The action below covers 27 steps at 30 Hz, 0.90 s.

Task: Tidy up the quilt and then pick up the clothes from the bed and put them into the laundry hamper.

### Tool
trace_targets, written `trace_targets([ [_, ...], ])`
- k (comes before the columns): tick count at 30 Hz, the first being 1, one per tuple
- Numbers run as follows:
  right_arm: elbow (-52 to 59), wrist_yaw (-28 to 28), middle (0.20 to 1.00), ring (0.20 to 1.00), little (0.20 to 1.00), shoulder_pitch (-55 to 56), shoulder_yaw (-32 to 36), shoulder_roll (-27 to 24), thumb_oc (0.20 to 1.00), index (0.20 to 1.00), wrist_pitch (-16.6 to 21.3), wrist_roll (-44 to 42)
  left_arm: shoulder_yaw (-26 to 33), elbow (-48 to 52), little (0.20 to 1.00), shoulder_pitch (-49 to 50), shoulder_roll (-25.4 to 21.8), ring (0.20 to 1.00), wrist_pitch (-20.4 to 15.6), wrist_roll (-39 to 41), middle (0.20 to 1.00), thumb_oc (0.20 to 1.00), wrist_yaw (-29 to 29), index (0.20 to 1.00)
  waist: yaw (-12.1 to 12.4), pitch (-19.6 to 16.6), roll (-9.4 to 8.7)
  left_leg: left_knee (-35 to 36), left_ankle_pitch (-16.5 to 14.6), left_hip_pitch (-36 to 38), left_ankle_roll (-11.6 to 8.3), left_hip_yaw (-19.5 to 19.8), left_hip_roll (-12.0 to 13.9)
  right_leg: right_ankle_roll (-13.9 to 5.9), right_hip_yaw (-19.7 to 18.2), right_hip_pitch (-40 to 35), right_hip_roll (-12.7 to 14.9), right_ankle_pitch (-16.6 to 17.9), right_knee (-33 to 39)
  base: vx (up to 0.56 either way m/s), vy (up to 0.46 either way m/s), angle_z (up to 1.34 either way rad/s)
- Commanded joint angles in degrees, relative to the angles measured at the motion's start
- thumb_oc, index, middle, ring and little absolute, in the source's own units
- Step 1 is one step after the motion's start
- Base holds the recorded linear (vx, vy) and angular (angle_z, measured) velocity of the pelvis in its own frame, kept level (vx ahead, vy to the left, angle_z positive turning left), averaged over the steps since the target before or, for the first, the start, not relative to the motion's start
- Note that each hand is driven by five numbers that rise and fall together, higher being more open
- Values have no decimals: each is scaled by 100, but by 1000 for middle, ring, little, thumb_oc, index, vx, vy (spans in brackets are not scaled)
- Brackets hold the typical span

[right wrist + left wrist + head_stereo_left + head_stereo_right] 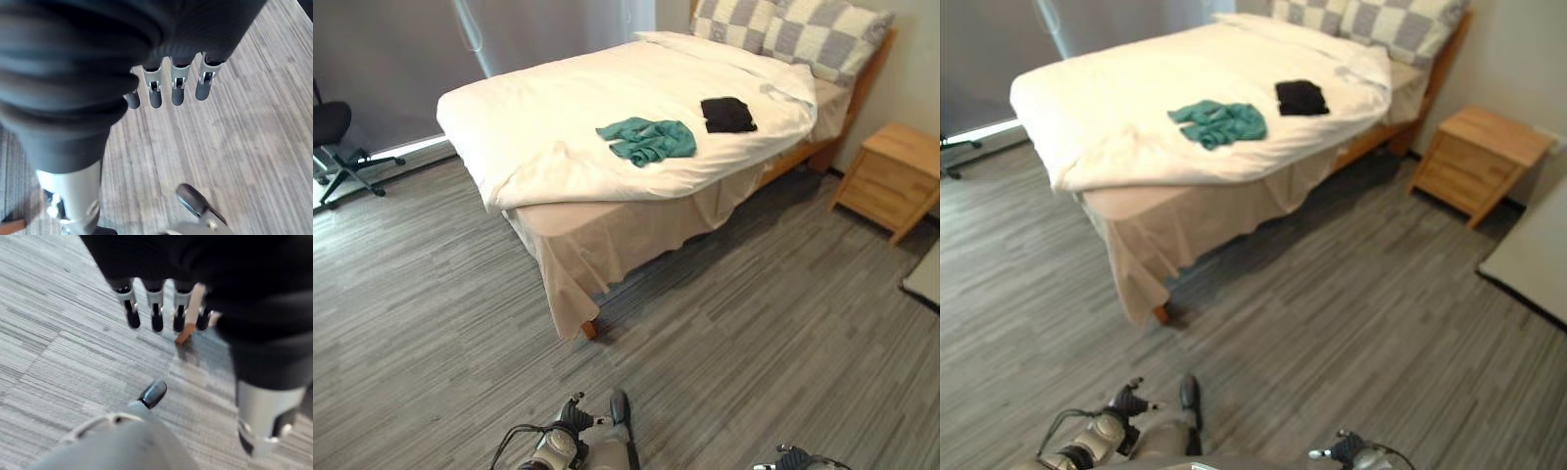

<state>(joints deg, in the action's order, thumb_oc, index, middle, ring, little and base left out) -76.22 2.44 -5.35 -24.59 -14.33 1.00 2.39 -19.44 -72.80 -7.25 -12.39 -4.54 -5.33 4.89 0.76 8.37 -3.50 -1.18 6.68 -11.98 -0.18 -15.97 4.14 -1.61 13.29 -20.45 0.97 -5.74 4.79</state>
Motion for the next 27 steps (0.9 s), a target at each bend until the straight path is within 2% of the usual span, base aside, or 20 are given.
trace_targets([
  [1, 235, 3, 1000, 1000, 1000, -133, 321, 169, 1000, 1000, 105, 55, -135, -346, 1000, -192, 294, 1000, 59, -246, 1000, 1000, 30, 1000, 34, 186, 2, 522, -290, 1308, -159, 77, -92, -796, -180, 1220, 367, 272, -1948, 308, 103, -46],
  [3, 300, -7, 1000, 1000, 1000, -188, 361, 274, 1000, 1000, 79, -44, -77, -487, 1000, -134, 213, 1000, 133, -309, 1000, 1000, 9, 1000, -79, 312, 51, 618, -417, 1759, -96, -17, -18, -1198, -6, 2022, 718, 962, -3208, 364, 59, -10],
  [4, 382, -16, 1000, 1000, 1000, -169, 380, 342, 1000, 1000, 90, -77, 3, -576, 1000, -67, 89, 1000, 152, -348, 1000, 1000, 10, 1000, -137, 312, 111, 618, -486, 1900, -121, 6, 76, -1149, 200, 2326, 907, 1016, -3278, 499, -44, -6],
  [5, 443, 6, 1000, 1000, 1000, -156, 430, 330, 1000, 1000, 100, -164, 17, -585, 1000, -32, 61, 1000, 138, -331, 1000, 1000, 12, 1000, -183, 313, 97, 618, -495, 1967, -150, 36, 69, -1039, 230, 2368, 926, 893, -2904, 395, -68, 0],
  [6, 446, 6, 1000, 1000, 1000, -152, 429, 330, 1000, 1000, 99, -165, 17, -585, 1000, -29, 61, 1000, 138, -331, 1000, 1000, 12, 1000, -192, 327, 99, 618, -501, 1985, -155, 45, 73, -1038, 243, 2338, 922, 886, -2894, 420, -174, 33],
  [7, 469, 38, 1000, 1000, 1000, -138, 507, 293, 1000, 1000, 132, -292, 11, -575, 1000, 24, 19, 1000, 96, -325, 1000, 1000, -12, 1000, -271, 335, 105, 618, -606, 2114, -233, 188, 80, -868, 72, 2337, 857, 668, -1923, 280, -133, 46],
  [8, 468, 38, 1000, 1000, 1000, -138, 508, 293, 1000, 1000, 132, -292, 12, -574, 1000, 24, 18, 1000, 97, -325, 1000, 1000, -12, 1000, -272, 325, 111, 618, -600, 2101, -236, 189, 88, -863, 77, 2337, 846, 687, -1897, 454, -232, 67],
  [9, 441, 57, 1000, 1000, 1000, -114, 521, 279, 1000, 1000, 147, -317, -19, -585, 1000, 16, -13, 1000, 56, -350, 1000, 1000, 3, 1000, -352, 310, 104, 618, -671, 2151, -315, 301, 112, -852, -288, 2371, 845, 726, -1150, 425, -306, 95],
  [10, 402, 20, 1000, 1000, 1000, -41, 562, 270, 1000, 1000, 140, -313, -30, -615, 1000, -46, -78, 1000, 18, -423, 1000, 1000, 18, 1000, -452, 250, 85, 618, -794, 2221, -462, 447, 213, -970, -953, 2521, 1002, 1081, -439, 431, -303, 101],
  [11, 402, 20, 1000, 1000, 1000, -38, 561, 269, 1000, 1000, 141, -313, -31, -616, 1000, -44, -77, 1000, 17, -424, 1000, 1000, 18, 1000, -451, 255, 91, 618, -803, 2234, -463, 446, 219, -973, -949, 2497, 996, 1088, -416, 413, -320, 162],
  [13, 368, -47, 1000, 1000, 1000, 11, 558, 272, 1000, 1000, 103, -237, 23, -659, 1000, -77, -131, 1000, 19, -439, 1000, 1000, 17, 1000, -473, 208, 66, 618, -918, 2482, -624, 500, 417, -1056, -1211, 2610, 1122, 1226, -368, 421, -352, 154],
  [15, 315, -54, 1000, 1000, 1000, 23, 532, 236, 1000, 1000, 107, -166, 78, -611, 1000, -38, -140, 1000, -23, -354, 1000, 1000, 62, 1000, -449, 154, 111, 590, -857, 2547, -693, 548, 516, -999, -1025, 2455, 1057, 1214, -245, 352, -339, 56],
  [17, 304, -76, 1000, 1000, 1000, 48, 446, 176, 1000, 1000, 101, -52, 136, -533, 1000, -29, -104, 1000, -50, -163, 1000, 1000, 67, 1000, -424, 194, 149, -373, -581, 2124, -781, 684, 746, -831, -818, 2155, 954, 1109, -117, 213, -329, 36],
  [18, 342, -22, 1000, 1000, 1000, 42, 493, 30, 1000, 1000, 101, -39, 103, -326, 1000, -125, -90, 1000, -45, -61, 1000, 1000, 128, 1000, -398, 353, 88, -1300, -257, 1480, -772, 546, 885, -672, -426, 1787, 980, 983, -7, 121, -266, 22],
  [20, 367, 26, 1000, 1000, 1000, 31, 500, -29, 1000, 1000, 98, -72, 73, -198, 1000, -165, -110, 1000, -53, -42, 1000, 1000, 156, 1000, -398, 383, 45, -1358, -304, 1218, -702, 413, 827, -627, -270, 1690, 986, 871, 21, 132, -186, 80],
  [22, 343, 32, 1000, 1000, 1000, 15, 527, -127, 1000, 1000, 83, -106, 105, -3, 1000, -124, -137, 1000, -118, 1, 1000, 1000, 180, 1000, -325, 395, 45, -967, -605, 996, -564, 277, 422, -637, -269, 1578, 962, 760, 21, 276, -72, 67],
  [23, 371, 31, 1000, 1000, 1000, 85, 629, -223, 1000, 1000, 118, -107, 248, 250, 1000, -29, -249, 1000, -218, 138, 1000, 1000, 239, 1000, -253, 348, 233, 29, -367, 1167, -598, 248, 272, -688, -145, 1534, 844, 688, 21, 266, 5, 17],
  [24, 371, 31, 1000, 1000, 1000, 86, 629, -223, 1000, 1000, 118, -106, 247, 253, 1000, -27, -250, 1000, -216, 138, 1000, 1000, 239, 1000, -258, 352, 232, 50, -354, 1181, -600, 252, 269, -688, -139, 1526, 844, 686, 21, 273, 16, 10],
  [25, 383, 85, 1000, 1000, 1000, 176, 723, -245, 1000, 1000, 173, -84, 411, 807, 1000, 55, -504, 1000, -326, 187, 1000, 1000, 330, 1000, -233, 350, 289, 367, -280, 1295, -616, 418, 251, -674, -98, 1552, 795, 682, 21, 66, 9, -11],
  [27, 395, 103, 1000, 1000, 1000, 254, 819, -242, 1000, 1000, 191, -99, 511, 1217, 1000, 91, -694, 1000, -364, 184, 1000, 1000, 349, 1000, -243, 347, 310, 506, -217, 1372, -655, 349, 284, -688, -9, 1539, 797, 680, 21, 81, 9, -18],
])
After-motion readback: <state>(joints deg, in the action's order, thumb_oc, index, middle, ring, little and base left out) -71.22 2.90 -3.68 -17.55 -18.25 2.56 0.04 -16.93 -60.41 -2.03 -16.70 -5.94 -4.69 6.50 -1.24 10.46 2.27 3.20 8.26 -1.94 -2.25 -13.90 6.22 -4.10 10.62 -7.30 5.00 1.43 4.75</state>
